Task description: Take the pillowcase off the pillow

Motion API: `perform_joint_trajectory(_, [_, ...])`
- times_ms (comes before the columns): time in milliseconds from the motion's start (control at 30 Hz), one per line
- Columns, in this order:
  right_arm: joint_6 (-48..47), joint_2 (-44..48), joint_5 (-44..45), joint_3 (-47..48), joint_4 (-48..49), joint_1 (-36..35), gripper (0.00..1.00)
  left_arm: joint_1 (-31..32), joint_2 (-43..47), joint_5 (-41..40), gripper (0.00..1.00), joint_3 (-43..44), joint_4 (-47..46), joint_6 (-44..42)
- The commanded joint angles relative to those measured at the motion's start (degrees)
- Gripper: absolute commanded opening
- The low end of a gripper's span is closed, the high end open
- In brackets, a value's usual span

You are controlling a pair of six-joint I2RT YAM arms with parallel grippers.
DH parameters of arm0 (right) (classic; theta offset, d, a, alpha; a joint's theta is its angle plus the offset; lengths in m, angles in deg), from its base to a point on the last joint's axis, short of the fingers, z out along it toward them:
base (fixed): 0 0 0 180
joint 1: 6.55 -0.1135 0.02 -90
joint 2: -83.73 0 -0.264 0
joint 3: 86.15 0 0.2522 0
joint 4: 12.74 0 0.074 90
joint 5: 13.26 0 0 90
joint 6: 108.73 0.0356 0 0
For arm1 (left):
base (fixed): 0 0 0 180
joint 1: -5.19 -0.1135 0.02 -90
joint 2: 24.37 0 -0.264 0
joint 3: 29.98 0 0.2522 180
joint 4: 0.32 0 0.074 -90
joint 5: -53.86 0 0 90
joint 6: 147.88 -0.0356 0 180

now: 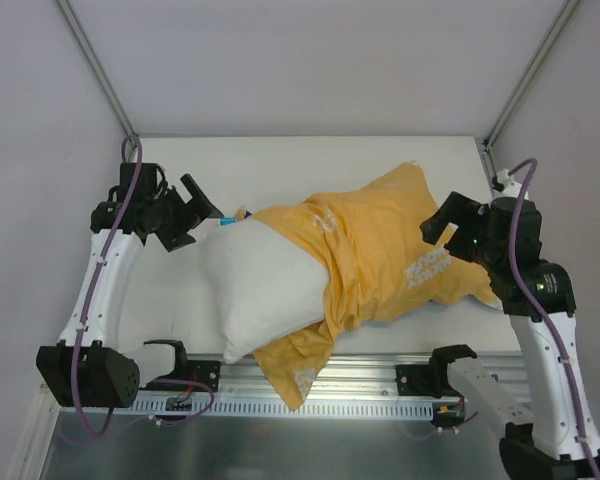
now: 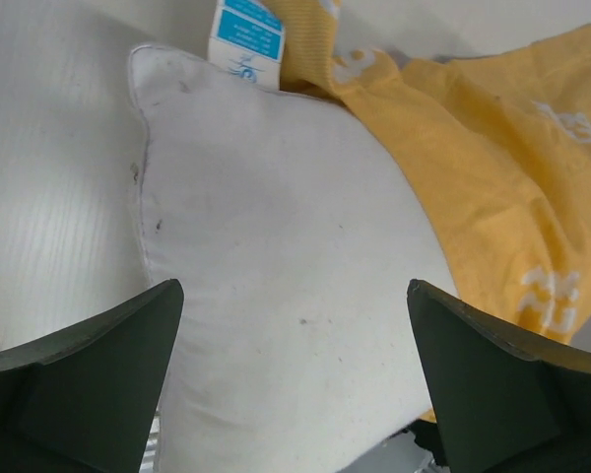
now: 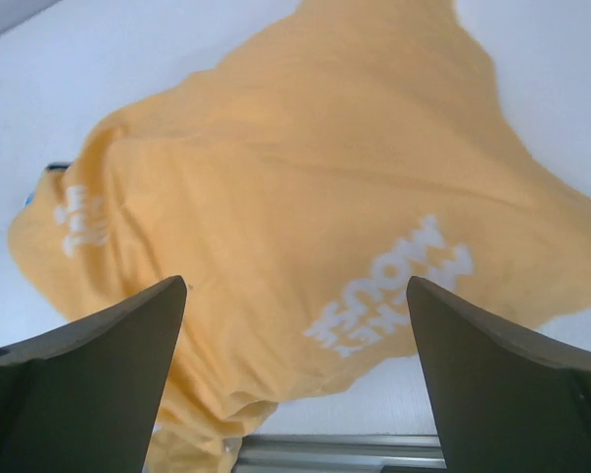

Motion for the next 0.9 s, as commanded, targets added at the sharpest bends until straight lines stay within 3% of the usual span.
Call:
perform_joint_trajectory(0, [-1.2,-6.9,8.6,6.2,0.8,-14.0,1.0,2.6,-2.0,-5.1,0.99,-4.2,-3.0,4.2])
perform_joint_trajectory(133, [-3.9,-19.1,11.6,15.9,0.3,-30.9,0.99,6.1,-5.6,-4.4,0.99,-9.2,-6.4,6.2])
perform_joint_trajectory(300, [-8.7,-38.1,14.0,31.6,-4.5,-42.1,1.0,12.5,-9.5,-4.4,0.98,-13.2,-13.1,10.8])
perform_joint_trajectory(367, [-9.7,-46.8,12.6,38.9,-5.5,-44.5,1.0,14.3,-9.9,-4.2,0.74,-14.6,-14.7,11.7])
perform_joint_trajectory(400, [-10.3,-49.3,12.1,41.1,-5.9,-44.8,0.99,14.6,-9.6,-3.9,0.58,-14.9,-15.5,11.7])
perform_joint_trajectory(433, [-10.6,-54.3,11.7,43.3,-6.6,-45.4,1.0,14.7,-9.3,-3.8,0.35,-15.2,-15.6,11.7])
perform_joint_trajectory(467, [-10.9,-56.7,11.4,47.5,-7.9,-45.6,1.0,14.7,-8.9,-3.7,0.0,-15.4,-15.6,11.6])
perform_joint_trajectory(567, [-12.2,-64.8,10.3,53.6,-10.7,-46.5,1.0,14.8,-5.7,-2.5,0.0,-15.9,-15.8,10.2])
perform_joint_trajectory(700, [-13.4,-71.3,9.7,54.9,-11.2,-46.7,0.99,14.8,-1.3,-2.0,0.0,-17.8,-16.4,10.1])
perform_joint_trajectory(800, [-13.2,-73.9,9.5,54.9,-11.0,-45.6,0.89,14.8,1.6,-0.7,0.0,-19.2,-16.5,10.0])
perform_joint_trajectory(867, [-12.3,-74.1,9.3,54.6,-10.4,-43.7,0.69,14.8,2.8,0.4,0.0,-20.2,-16.7,10.0])
